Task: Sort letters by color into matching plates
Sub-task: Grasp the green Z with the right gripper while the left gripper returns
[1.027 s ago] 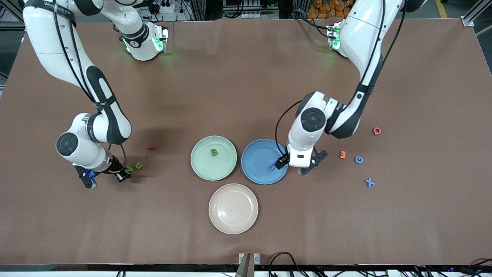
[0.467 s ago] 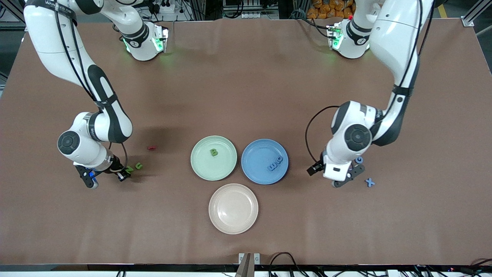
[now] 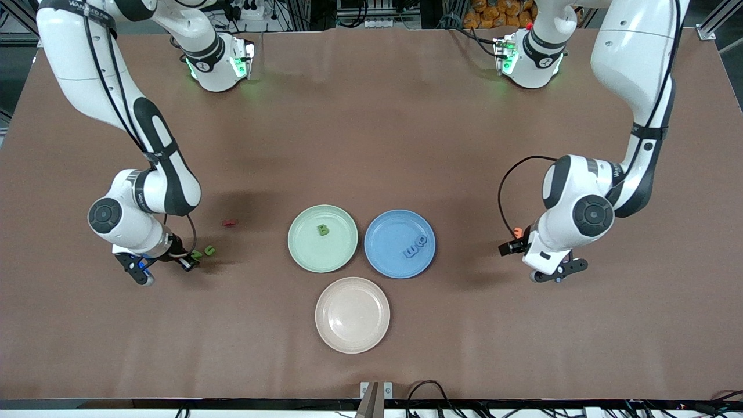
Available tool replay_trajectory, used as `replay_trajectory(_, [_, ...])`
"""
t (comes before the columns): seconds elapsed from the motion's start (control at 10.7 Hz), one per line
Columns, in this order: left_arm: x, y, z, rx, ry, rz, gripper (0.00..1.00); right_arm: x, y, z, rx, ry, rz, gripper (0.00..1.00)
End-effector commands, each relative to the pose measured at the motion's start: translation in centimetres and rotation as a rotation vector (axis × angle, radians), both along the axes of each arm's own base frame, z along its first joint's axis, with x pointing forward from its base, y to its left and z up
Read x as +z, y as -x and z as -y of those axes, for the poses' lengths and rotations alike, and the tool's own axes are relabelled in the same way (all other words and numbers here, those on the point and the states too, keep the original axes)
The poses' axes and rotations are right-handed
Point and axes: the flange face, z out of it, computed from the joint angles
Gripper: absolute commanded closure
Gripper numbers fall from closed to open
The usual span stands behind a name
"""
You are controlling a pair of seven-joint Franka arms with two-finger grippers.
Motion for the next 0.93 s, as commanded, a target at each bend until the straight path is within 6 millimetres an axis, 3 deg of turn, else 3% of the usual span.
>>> replay_trajectory(0.0, [2.3,1.2,-2.1,-0.164,-0.01,-0.043,0.0,0.8,0.3,-1.2,0.228,0.018,-0.051,0.72])
replay_trajectory(0.19, [2.8,1.6,-3.3,-0.218,-0.006,-0.061,0.0,2.3,-0.7,-1.4,0.391,0.047,-0.096,0.72])
replay_trajectory(0.47, [3.7,2.1,-7.7,-0.275,0.01,-0.063,0.0,4.9,-1.9,-2.9,0.439,0.043,-0.143,0.72])
replay_trajectory(0.84, [4.9,3.9,-8.8,-0.285,0.009,-0.064,0.0,6.1,-2.2,-8.9,0.531,0.037,-0.139,0.72])
